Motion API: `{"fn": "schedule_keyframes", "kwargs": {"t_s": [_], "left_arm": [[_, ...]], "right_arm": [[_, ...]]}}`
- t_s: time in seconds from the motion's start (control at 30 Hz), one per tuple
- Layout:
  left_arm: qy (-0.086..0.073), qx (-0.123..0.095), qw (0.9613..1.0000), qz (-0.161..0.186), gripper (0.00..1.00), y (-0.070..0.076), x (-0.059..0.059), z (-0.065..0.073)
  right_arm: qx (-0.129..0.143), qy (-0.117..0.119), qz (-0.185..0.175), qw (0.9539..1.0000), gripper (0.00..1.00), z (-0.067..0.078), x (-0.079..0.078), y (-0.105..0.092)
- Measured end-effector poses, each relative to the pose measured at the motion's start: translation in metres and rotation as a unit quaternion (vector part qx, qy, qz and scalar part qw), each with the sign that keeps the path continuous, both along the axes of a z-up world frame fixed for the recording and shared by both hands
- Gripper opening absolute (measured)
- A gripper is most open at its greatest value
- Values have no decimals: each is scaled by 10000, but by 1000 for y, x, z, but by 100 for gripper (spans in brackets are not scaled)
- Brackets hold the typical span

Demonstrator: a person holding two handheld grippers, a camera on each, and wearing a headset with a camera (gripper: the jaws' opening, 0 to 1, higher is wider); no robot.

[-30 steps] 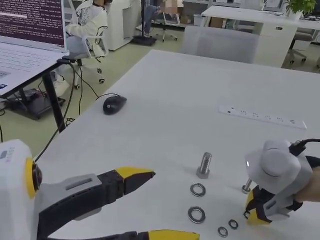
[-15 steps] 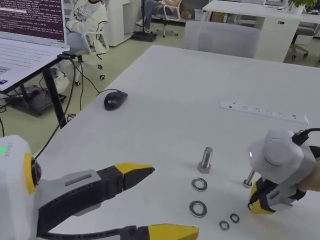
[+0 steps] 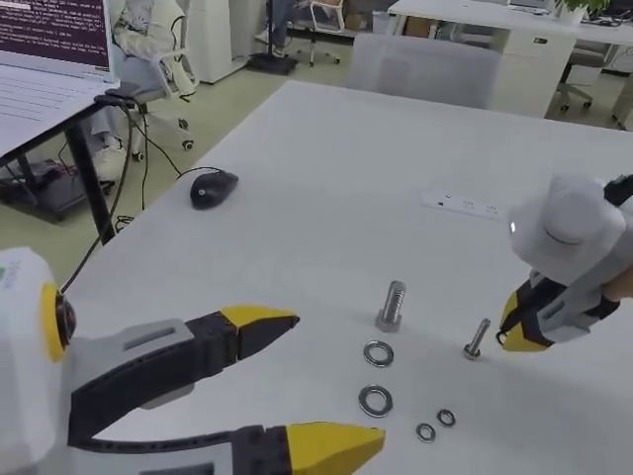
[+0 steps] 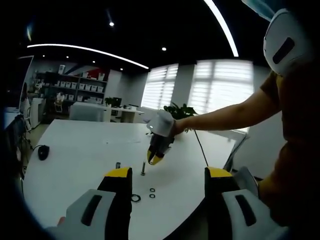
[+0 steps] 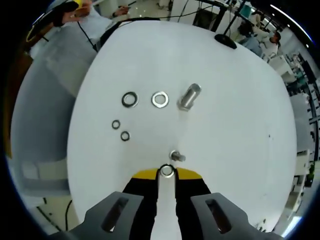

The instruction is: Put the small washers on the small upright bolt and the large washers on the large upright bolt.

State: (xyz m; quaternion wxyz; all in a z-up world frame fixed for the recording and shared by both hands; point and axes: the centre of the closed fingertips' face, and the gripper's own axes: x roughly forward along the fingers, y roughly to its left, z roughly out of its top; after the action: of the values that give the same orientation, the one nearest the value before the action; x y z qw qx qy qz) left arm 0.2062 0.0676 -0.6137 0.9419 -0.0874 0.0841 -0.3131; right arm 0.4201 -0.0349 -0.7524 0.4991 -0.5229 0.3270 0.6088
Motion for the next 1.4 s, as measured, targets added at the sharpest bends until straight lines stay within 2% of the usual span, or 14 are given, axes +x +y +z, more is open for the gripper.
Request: {"fn": "schedule_keyframes", "kwargs": {"t_s": [0.13, 0.3, 0.6, 0.97, 1.4], "left_arm": [[14, 2, 10000, -22, 58, -1, -1, -1], [23, -20, 10000, 19, 58, 1, -1, -2], [52, -43, 9999, 122, 58, 7, -1, -3], [69, -63, 9999, 125, 58, 7, 2, -5], [121, -70, 9998, 140, 58, 7, 1, -8]], "right_arm": [[4, -70, 27, 10000, 12, 6, 4, 6], [-24, -73, 78, 9999, 12, 6, 6, 14], [-101, -56, 123, 9999, 12, -1, 10, 18], [-161, 17, 123, 9998, 12, -8, 12, 17], [-235, 49, 176, 9996, 12, -28, 12, 17]]}}
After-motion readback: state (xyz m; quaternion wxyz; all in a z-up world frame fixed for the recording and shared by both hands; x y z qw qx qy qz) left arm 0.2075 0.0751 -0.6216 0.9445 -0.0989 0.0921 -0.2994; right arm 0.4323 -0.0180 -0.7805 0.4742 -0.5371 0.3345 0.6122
